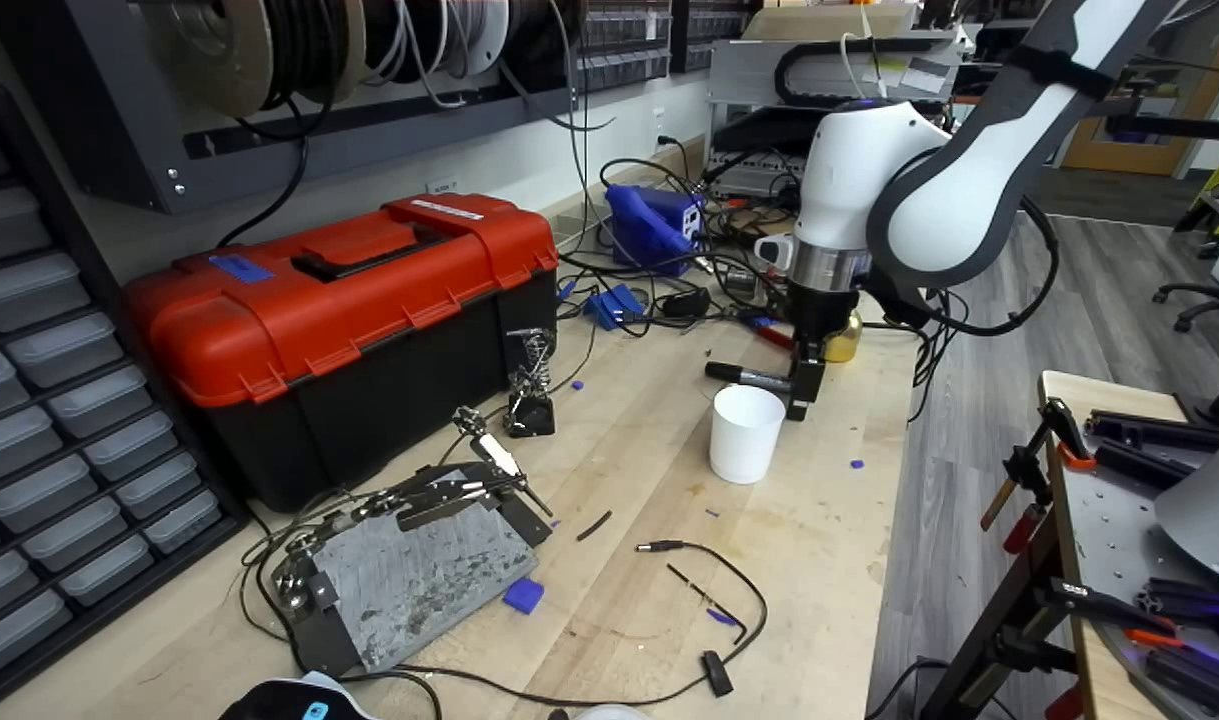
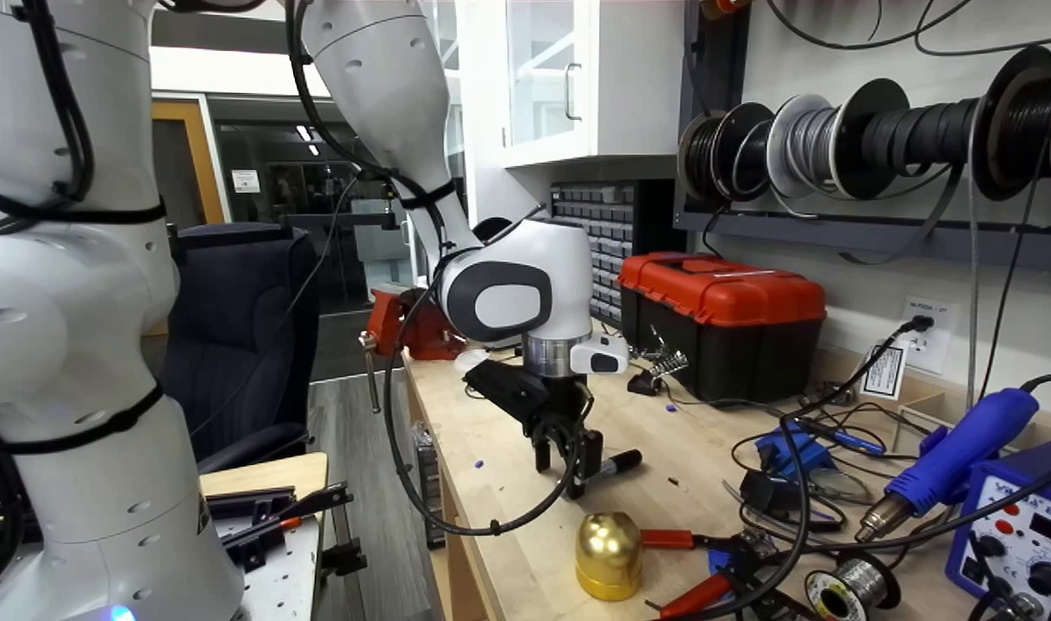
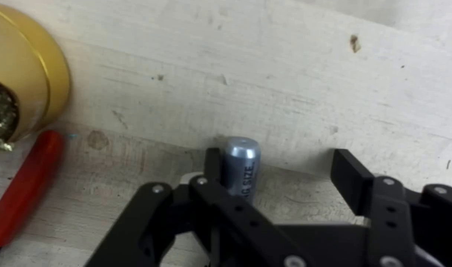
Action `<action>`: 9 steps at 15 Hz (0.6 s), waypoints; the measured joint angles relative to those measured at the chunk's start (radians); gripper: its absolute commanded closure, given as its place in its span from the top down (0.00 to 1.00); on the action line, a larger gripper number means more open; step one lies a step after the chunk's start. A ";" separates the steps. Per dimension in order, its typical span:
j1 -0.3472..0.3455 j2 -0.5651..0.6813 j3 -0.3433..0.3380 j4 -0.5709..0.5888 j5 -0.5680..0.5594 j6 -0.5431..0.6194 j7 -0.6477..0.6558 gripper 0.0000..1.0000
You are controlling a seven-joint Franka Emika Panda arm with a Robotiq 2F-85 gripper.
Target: Pick the marker on the counter and put it in the cup
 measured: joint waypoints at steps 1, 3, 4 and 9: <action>0.000 0.000 0.000 0.000 -0.002 0.004 0.000 0.41; 0.000 -0.002 0.000 0.004 -0.013 0.007 0.001 0.28; 0.000 -0.002 0.000 0.007 -0.021 0.007 0.001 0.20; 0.000 -0.003 -0.001 0.015 -0.046 0.007 0.001 0.06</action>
